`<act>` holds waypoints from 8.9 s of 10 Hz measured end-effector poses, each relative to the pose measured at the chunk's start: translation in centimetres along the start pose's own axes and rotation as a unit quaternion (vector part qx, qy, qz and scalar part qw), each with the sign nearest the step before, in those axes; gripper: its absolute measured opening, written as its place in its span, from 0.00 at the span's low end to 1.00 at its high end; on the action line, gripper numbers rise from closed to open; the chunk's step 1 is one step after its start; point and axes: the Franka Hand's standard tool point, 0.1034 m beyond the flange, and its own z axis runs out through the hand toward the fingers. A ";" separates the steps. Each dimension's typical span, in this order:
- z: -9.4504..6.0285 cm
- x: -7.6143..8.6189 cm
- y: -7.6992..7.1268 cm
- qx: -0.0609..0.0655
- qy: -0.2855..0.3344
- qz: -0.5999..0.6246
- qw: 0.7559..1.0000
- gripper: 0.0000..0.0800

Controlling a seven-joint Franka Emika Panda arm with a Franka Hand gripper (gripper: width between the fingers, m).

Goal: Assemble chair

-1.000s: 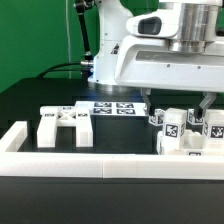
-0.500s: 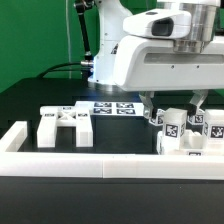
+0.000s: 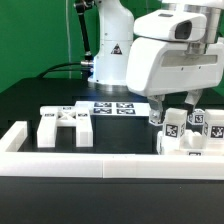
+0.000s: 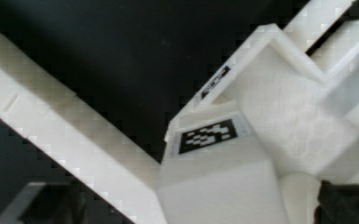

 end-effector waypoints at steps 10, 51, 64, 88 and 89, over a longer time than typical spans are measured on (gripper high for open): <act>0.1 -0.1 0.1 0.002 0.000 0.164 0.986 0.36; -0.2 -3.5 -1.1 0.049 0.034 0.473 0.879 0.81; 3.5 -3.3 -1.6 0.034 0.041 0.451 0.891 0.81; 5.5 -5.7 -1.4 0.030 0.024 0.448 0.893 0.42; 4.3 -6.2 -1.2 0.033 0.024 0.452 0.891 0.42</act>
Offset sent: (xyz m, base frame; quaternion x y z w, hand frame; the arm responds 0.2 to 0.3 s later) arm 0.0000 0.0000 0.0000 0.0000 0.0000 0.0650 0.9979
